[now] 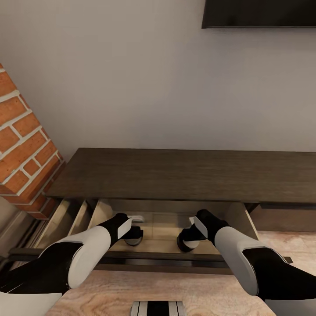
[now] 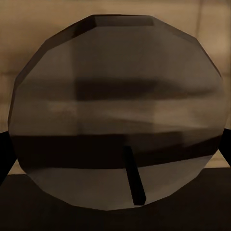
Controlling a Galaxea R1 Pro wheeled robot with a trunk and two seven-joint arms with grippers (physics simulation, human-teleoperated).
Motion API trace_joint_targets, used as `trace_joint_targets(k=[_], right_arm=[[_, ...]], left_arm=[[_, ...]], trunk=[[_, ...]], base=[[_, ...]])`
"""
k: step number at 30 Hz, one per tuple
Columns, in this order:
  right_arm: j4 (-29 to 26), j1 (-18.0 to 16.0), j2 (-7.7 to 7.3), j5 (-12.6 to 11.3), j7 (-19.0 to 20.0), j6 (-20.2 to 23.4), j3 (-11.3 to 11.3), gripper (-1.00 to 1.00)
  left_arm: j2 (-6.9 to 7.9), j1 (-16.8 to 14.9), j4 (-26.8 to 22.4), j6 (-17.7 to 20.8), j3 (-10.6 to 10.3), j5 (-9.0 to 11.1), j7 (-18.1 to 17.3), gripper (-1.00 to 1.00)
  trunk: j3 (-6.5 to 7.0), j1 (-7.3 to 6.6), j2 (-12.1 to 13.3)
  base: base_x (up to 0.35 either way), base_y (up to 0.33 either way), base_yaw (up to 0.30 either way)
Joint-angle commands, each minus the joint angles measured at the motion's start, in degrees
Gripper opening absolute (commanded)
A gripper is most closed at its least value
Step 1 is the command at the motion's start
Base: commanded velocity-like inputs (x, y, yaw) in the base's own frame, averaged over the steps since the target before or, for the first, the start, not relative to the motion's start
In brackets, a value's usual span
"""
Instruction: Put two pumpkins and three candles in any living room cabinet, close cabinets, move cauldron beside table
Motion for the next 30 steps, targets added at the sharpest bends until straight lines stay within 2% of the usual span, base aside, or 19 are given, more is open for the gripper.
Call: trace_joint_targets(k=[1, 22, 30], right_arm=[[-0.1, 0.0, -0.02, -0.1, 0.2, 0.3, 0.3, 1.00], [-0.1, 0.0, -0.02, -0.1, 0.6, 0.1, 0.3, 1.00], [-0.1, 0.1, -0.02, -0.1, 0.6, -6.8, 0.2, 1.00]], left_arm=[[-0.02, -0.1, 0.1, 0.1, 0.1, 0.4, 0.4, -1.00], [-0.02, -0.1, 0.1, 0.1, 0.2, 0.4, 0.4, -1.00], [-0.02, -0.1, 0.2, 0.1, 0.2, 0.4, 0.4, -1.00]], trunk=[[-0.04, -0.01, 0.0], [-0.04, -0.01, 0.0], [-0.04, -0.01, 0.0]], base=[[0.000, 0.000, 0.000], [0.000, 0.000, 0.000], [0.000, 0.000, 0.000]])
